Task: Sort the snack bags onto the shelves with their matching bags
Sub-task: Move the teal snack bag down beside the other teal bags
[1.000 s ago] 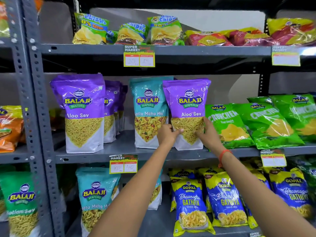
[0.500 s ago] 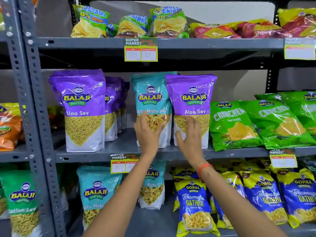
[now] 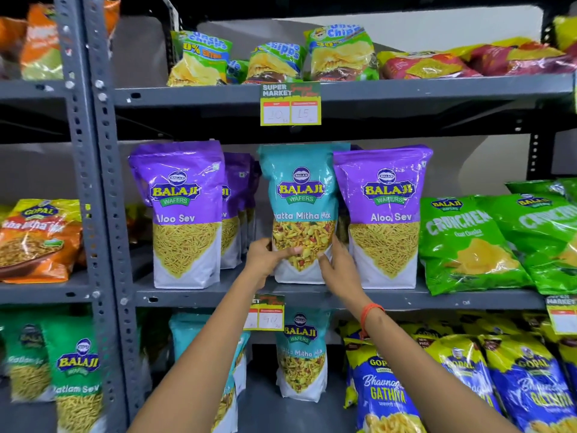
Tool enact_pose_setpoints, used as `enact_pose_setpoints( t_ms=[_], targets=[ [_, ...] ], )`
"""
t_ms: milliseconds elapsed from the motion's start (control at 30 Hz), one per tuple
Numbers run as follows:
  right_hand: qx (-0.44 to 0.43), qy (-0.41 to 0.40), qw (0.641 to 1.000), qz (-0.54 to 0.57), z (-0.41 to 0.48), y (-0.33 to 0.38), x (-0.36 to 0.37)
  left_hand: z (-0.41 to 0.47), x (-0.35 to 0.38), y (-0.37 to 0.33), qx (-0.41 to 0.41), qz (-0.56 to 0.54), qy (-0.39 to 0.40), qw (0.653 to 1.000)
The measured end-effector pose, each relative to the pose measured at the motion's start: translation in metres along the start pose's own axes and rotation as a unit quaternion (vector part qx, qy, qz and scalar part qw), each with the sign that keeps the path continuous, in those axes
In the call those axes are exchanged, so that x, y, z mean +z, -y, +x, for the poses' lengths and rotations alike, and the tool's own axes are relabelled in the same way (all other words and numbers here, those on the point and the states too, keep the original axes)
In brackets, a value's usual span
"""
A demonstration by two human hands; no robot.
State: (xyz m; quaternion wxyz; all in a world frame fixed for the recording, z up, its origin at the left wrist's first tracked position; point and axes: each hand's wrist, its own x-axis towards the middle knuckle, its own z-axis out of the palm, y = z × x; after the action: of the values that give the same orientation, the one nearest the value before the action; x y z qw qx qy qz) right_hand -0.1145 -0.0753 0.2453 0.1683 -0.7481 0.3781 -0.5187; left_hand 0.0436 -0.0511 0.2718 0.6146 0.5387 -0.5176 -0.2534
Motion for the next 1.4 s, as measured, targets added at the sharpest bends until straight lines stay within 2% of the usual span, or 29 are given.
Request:
enact_pose_setpoints(
  t_ms=[133,233,367,500,667,800,900,1133,1400],
  targets=[
    [-0.014,0.025,0.998,0.064,-0.006,0.010,0.001,-0.006,-0.017,0.000,-0.001,-0.018,-0.060,0.998],
    [-0.050,0.003,0.994,0.092,-0.011,0.017,0.001,-0.020,-0.033,-0.005,0.000,-0.038,-0.079,0.996],
    [-0.035,-0.017,0.984,0.174,-0.023,0.026,-0.002,-0.037,-0.048,-0.009,0.005,0.003,-0.060,0.998],
    [-0.030,0.017,0.966,0.257,-0.044,0.033,-0.011,-0.069,-0.049,-0.015,-0.015,0.045,-0.047,0.998],
    [-0.029,0.052,0.957,0.283,-0.079,0.019,-0.021,-0.120,-0.041,-0.005,-0.014,0.028,-0.024,0.999],
    [0.007,0.095,0.955,0.282,-0.111,-0.006,-0.026,-0.152,-0.039,0.026,-0.031,-0.027,0.044,0.998],
    [0.054,0.148,0.951,0.267,-0.129,-0.031,-0.024,-0.160,-0.037,0.061,-0.060,-0.028,0.052,0.996],
    [0.155,0.233,0.933,0.227,-0.165,-0.091,-0.004,-0.177,-0.023,0.142,-0.122,0.031,0.085,0.988],
    [0.230,0.263,0.921,0.170,-0.181,-0.153,0.032,-0.164,-0.002,0.224,-0.171,0.079,0.106,0.976]
  ],
)
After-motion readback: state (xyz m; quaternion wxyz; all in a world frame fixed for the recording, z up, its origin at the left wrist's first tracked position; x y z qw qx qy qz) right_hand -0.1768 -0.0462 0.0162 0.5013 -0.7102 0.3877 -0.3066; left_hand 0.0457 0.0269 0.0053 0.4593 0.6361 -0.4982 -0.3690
